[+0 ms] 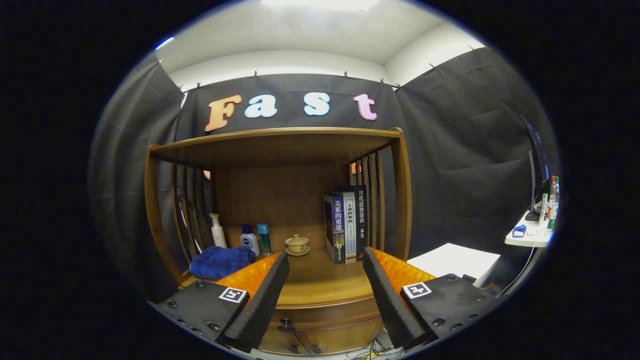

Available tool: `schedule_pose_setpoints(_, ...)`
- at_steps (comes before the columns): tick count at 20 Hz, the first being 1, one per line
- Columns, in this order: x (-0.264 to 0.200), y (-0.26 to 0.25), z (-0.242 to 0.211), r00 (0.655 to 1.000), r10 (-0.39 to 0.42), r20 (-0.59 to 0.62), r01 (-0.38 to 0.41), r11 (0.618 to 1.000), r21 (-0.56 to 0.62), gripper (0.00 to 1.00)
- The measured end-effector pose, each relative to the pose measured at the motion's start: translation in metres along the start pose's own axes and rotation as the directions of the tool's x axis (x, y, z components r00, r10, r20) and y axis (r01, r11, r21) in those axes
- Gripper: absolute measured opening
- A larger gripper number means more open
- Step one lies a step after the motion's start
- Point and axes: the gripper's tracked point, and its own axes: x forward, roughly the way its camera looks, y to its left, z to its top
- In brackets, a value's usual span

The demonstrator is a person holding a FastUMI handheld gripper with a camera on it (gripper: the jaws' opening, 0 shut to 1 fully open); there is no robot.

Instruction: Pull open the drawer, take out the items inside it, and place them on the countertop above the cabinet.

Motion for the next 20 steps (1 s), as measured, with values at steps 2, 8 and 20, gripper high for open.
schedule_pose_setpoints(2,0.001,0.005,-0.006,1.000,0.007,0.008,-0.007,1.000,-0.005,0.97)
schedule_pose_setpoints(8,0.014,0.026,-0.050,0.999,0.047,-0.002,-0.047,0.999,0.017,0.97)
schedule_pose_setpoints(20,0.037,0.061,-0.179,0.994,0.107,-0.039,-0.109,0.991,-0.079,0.98)
